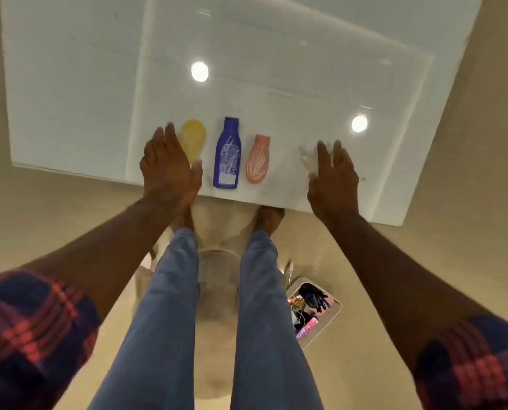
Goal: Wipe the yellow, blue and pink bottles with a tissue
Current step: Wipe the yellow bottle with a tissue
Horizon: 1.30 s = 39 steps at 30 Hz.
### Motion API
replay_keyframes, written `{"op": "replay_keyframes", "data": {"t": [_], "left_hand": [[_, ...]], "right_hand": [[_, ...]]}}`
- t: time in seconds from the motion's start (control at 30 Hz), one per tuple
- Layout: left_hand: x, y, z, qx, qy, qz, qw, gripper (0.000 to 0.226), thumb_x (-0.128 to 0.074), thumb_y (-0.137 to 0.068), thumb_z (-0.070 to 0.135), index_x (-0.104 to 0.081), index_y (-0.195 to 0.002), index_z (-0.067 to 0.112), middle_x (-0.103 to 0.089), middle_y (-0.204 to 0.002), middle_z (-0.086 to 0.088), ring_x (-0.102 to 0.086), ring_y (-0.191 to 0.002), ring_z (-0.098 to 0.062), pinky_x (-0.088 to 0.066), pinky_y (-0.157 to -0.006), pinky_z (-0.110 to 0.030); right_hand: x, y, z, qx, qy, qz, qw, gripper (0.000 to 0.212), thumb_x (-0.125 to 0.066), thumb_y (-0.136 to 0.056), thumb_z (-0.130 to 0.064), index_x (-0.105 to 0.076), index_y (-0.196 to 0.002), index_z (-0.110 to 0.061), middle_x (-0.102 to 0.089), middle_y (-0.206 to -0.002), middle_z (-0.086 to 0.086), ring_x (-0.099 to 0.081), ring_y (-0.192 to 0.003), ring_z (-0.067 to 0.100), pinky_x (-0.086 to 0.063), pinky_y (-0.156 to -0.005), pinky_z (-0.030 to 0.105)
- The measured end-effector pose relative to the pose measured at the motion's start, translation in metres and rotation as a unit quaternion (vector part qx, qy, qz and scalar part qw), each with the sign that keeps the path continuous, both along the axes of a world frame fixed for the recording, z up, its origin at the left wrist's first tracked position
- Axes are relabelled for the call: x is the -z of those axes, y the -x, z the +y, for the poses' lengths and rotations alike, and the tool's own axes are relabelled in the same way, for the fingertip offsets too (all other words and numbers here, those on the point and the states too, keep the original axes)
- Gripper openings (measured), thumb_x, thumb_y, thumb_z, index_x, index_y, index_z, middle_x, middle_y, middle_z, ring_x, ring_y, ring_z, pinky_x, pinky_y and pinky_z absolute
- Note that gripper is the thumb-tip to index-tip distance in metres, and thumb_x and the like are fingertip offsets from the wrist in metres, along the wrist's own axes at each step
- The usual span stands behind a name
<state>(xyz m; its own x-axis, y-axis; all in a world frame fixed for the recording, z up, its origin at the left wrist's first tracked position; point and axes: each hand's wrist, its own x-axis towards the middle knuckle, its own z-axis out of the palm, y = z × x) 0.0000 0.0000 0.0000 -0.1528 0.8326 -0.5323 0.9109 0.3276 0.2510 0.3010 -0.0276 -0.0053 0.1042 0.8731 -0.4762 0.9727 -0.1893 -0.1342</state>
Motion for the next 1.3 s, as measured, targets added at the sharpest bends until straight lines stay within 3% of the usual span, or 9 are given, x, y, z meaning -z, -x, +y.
{"op": "replay_keyframes", "data": {"t": [0.1,0.23,0.33,0.53,0.7,0.83,1.0,1.17,1.3], "left_hand": [[0.022,0.006,0.01,-0.059,-0.006,-0.002,0.998,0.08,-0.067,-0.086,0.042,-0.03,-0.146,0.005,-0.037,-0.144,-0.021,-0.04,-0.13,-0.04,-0.04,-0.102,-0.052],[0.045,0.017,0.01,-0.084,-0.032,-0.038,0.995,0.066,-0.073,-0.082,0.041,-0.044,-0.131,0.008,-0.047,-0.131,-0.017,-0.047,-0.119,-0.033,-0.047,-0.091,-0.044],[0.052,0.022,0.008,-0.118,-0.024,-0.083,0.989,0.059,-0.072,-0.082,0.045,-0.05,-0.123,0.009,-0.056,-0.12,-0.015,-0.056,-0.107,-0.027,-0.047,-0.083,-0.034],[0.032,0.014,-0.007,-0.213,-0.047,-0.176,0.96,0.056,-0.069,-0.087,0.045,-0.045,-0.125,0.012,-0.057,-0.111,-0.001,-0.059,-0.092,-0.013,-0.046,-0.067,-0.015],[0.031,-0.007,-0.023,-0.274,-0.076,-0.286,0.915,0.055,-0.066,-0.084,0.054,-0.042,-0.123,0.022,-0.058,-0.116,0.005,-0.067,-0.098,-0.016,-0.061,-0.082,-0.037],[0.034,-0.023,-0.019,-0.287,-0.135,-0.338,0.886,0.042,-0.066,-0.09,0.041,-0.041,-0.119,0.026,-0.057,-0.107,0.018,-0.069,-0.095,-0.008,-0.06,-0.075,-0.023],[0.045,-0.023,0.002,-0.242,-0.227,-0.414,0.847,0.049,-0.061,-0.091,0.044,-0.047,-0.125,0.011,-0.068,-0.116,-0.004,-0.072,-0.092,-0.013,-0.058,-0.072,-0.021],[0.052,-0.02,0.017,-0.212,-0.237,-0.48,0.818,0.032,-0.059,-0.095,0.034,-0.053,-0.118,0.013,-0.073,-0.107,-0.001,-0.073,-0.087,-0.015,-0.057,-0.071,-0.023],[0.058,-0.018,0.023,-0.229,-0.211,-0.532,0.787,0.013,-0.058,-0.096,0.029,-0.062,-0.108,0.025,-0.076,-0.102,0.002,-0.073,-0.093,-0.018,-0.059,-0.078,-0.032]], "right_hand": [[0.024,-0.005,0.008,0.022,-0.022,-0.017,0.999,0.061,-0.06,-0.101,-0.015,-0.039,-0.158,-0.015,-0.032,-0.165,0.024,-0.036,-0.149,0.046,-0.035,-0.12,0.051],[0.043,-0.003,0.006,0.094,-0.056,0.036,0.993,0.052,-0.06,-0.088,0.011,-0.058,-0.134,-0.014,-0.046,-0.146,0.017,-0.05,-0.129,0.035,-0.04,-0.101,0.025],[0.041,-0.005,0.008,0.171,-0.113,0.11,0.973,0.034,-0.06,-0.088,0.01,-0.068,-0.114,-0.011,-0.058,-0.124,0.01,-0.062,-0.112,0.027,-0.056,-0.095,0.037],[0.01,0.024,0.014,0.383,-0.205,0.312,0.845,0.036,-0.056,-0.091,0.008,-0.068,-0.119,-0.01,-0.068,-0.122,0.012,-0.072,-0.102,0.04,-0.066,-0.083,0.041],[0.001,0.057,0.004,0.449,-0.247,0.418,0.75,0.029,-0.055,-0.098,0.012,-0.068,-0.123,0.006,-0.067,-0.129,0.026,-0.074,-0.111,0.034,-0.063,-0.093,0.038],[0.017,0.077,0.009,0.457,-0.297,0.453,0.705,0.036,-0.055,-0.096,0.002,-0.063,-0.13,0.008,-0.065,-0.133,0.028,-0.068,-0.122,0.033,-0.058,-0.105,0.043],[0.039,0.09,0.023,0.396,-0.334,0.473,0.713,0.051,-0.059,-0.096,-0.031,-0.063,-0.137,-0.001,-0.066,-0.138,0.015,-0.063,-0.133,0.028,-0.051,-0.113,0.051],[0.065,0.091,0.033,0.328,-0.417,0.422,0.735,0.028,-0.059,-0.105,-0.01,-0.069,-0.129,-0.003,-0.071,-0.131,0.012,-0.069,-0.124,0.015,-0.055,-0.107,0.029],[0.062,0.086,0.037,0.291,-0.459,0.433,0.719,0.04,-0.056,-0.104,0.003,-0.06,-0.143,-0.007,-0.065,-0.145,0.008,-0.068,-0.128,0.014,-0.054,-0.11,0.031]]}}
